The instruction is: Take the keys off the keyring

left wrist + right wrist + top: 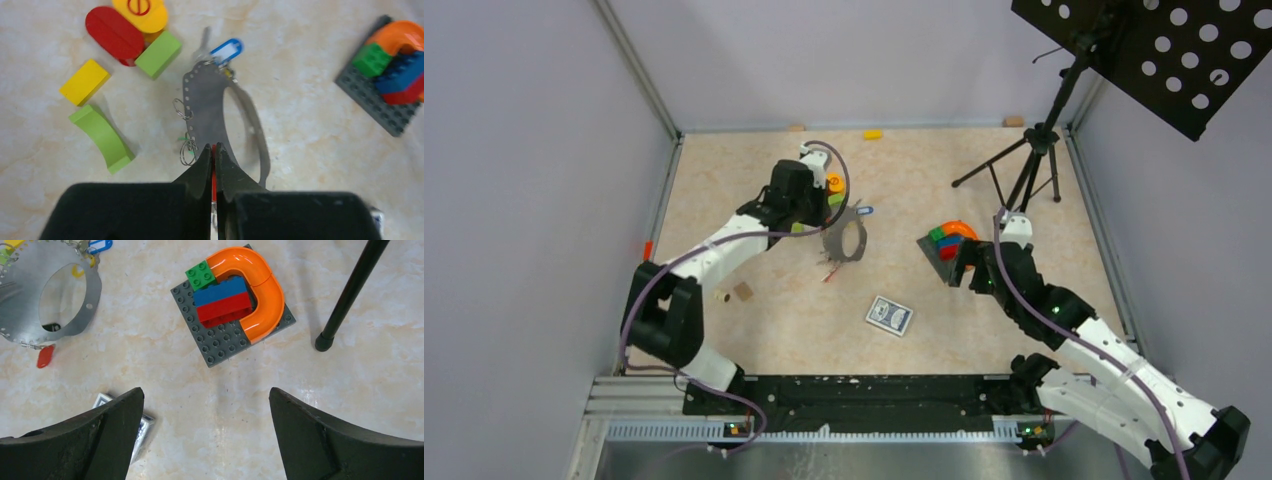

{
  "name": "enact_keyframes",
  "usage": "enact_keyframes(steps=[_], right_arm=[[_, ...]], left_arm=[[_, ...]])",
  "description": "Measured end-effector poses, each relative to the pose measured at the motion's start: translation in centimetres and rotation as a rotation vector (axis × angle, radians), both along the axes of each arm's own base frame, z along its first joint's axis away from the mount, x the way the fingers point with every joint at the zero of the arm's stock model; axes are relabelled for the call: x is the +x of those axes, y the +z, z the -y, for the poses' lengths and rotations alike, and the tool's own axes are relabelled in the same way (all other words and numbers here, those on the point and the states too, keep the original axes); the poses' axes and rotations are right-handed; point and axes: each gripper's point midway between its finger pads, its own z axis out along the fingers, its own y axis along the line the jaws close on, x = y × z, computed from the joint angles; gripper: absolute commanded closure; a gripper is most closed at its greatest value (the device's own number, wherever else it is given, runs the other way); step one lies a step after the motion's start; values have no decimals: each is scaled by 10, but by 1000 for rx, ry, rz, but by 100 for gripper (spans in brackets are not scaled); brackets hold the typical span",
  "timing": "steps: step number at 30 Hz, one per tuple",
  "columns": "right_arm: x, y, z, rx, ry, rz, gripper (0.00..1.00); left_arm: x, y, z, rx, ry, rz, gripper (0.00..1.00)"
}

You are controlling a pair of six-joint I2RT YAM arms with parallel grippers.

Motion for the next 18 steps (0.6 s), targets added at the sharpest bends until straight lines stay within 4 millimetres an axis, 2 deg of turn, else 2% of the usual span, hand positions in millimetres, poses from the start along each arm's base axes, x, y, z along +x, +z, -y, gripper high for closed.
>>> enact_keyframes(steps=[2,5,10,14,18], right_arm=[[0,-1,-3,11,11,2,7],[-1,-2,-9,31,44,7,7],[-3,6,-27,98,141,50,7],[-9,22,-44,192,241,133,8],[-17,42,-57,286,339,252,17]], left_arm=[[-15,23,7,-32,-57,61,100],[-34,45,15,-78,-134,118,100],[-62,60,21,-132,-245,146,100],[-79,69,30,-170,-339,151,100],[-97,79,37,-208,-420,148,100]])
